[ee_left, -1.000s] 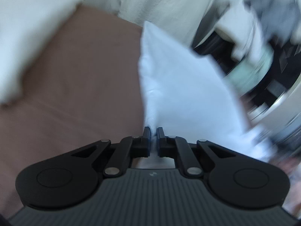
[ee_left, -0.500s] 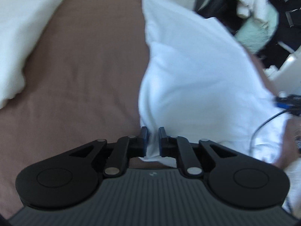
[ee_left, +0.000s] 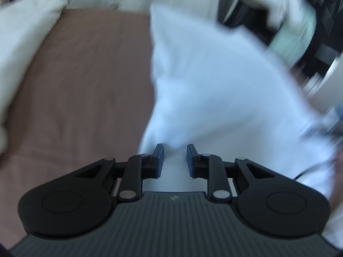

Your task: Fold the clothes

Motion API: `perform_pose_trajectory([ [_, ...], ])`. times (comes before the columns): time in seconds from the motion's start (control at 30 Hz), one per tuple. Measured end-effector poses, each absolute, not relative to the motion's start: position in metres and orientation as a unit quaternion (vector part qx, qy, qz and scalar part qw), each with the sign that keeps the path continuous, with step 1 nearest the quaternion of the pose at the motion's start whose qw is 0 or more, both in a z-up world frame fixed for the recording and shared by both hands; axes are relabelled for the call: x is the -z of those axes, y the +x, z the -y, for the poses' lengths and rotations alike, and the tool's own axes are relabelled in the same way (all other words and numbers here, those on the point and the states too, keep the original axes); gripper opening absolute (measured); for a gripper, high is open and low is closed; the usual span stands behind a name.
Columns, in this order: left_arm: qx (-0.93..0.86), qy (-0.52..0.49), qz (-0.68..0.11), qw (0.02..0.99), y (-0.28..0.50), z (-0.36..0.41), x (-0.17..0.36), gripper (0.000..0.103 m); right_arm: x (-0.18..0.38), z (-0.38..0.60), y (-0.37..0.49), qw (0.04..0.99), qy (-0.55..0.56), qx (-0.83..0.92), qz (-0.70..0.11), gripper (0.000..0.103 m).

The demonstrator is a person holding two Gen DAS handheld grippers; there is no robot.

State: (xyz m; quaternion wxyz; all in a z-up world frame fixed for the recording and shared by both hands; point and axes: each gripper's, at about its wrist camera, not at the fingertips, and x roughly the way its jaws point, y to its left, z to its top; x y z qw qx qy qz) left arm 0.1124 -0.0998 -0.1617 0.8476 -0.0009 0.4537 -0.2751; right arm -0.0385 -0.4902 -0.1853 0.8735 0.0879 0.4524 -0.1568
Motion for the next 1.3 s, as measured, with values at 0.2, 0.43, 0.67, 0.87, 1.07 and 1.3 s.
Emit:
perform_pose_trajectory([
  [0.2,0.280,-0.062,-0.475,0.832,0.112,0.081,0.168,0.023,0.155,0.494,-0.061,0.899,0.097,0.181,-0.386,0.005],
  [0.43,0.278,-0.057,-0.467,0.838,0.115,0.086,0.182,0.023,0.163,0.527,-0.068,0.880,0.145,0.232,-0.388,0.003],
  [0.67,0.277,-0.011,-0.434,0.857,0.100,0.093,0.176,0.027,0.151,0.531,-0.093,0.872,0.237,0.234,-0.357,0.029],
  [0.87,0.314,-0.002,-0.349,0.883,0.076,0.101,0.140,0.029,0.122,0.528,-0.136,0.879,0.265,0.263,-0.298,0.045],
  [1.07,0.406,0.030,-0.294,0.865,0.064,0.194,0.089,0.042,0.119,0.579,-0.190,0.843,0.343,0.360,-0.203,0.060],
  [1.3,0.525,0.121,-0.291,0.791,0.063,0.375,0.066,0.042,0.143,0.601,-0.223,0.849,0.332,0.366,-0.184,0.059],
])
